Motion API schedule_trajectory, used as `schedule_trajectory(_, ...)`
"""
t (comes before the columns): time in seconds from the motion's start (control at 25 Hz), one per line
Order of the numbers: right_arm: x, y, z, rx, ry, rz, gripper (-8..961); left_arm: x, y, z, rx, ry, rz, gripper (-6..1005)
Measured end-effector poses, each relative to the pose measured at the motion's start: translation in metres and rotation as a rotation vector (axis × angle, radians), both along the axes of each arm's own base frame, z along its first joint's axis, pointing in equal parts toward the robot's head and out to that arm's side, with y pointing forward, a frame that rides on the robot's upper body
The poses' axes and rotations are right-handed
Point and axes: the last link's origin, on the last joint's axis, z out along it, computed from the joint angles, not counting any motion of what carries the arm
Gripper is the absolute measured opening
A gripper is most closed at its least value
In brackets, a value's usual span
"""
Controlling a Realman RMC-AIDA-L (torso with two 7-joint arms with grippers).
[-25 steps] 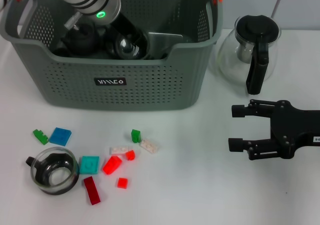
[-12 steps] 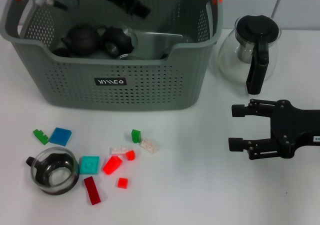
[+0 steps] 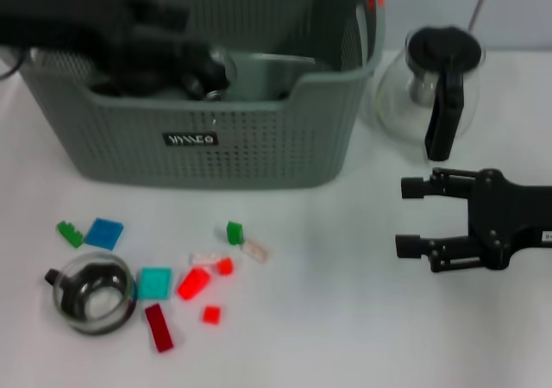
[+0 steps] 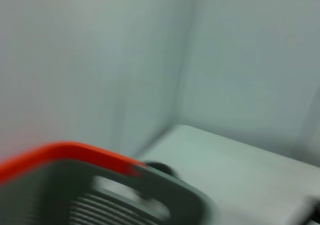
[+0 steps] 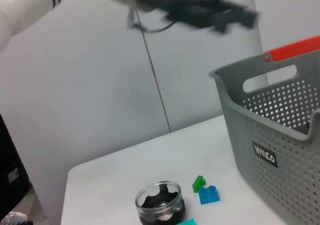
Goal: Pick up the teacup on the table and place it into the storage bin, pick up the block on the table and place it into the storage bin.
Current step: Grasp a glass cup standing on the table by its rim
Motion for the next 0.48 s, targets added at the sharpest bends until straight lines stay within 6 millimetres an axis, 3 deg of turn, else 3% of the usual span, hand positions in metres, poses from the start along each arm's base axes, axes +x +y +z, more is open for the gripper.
schedule_trajectory(0.2,-0.002,0.001,0.0,-0.003,-0.002,0.008,914,-0.042,-0.034,-0.014,-0.109,0.088,0.012,588)
schedule_trajectory(0.48,-0.002,0.001,-0.001,-0.005,-0.002,0.009,914,-0.069,-0.042,-0.027,-0.203,0.328,0.197,583)
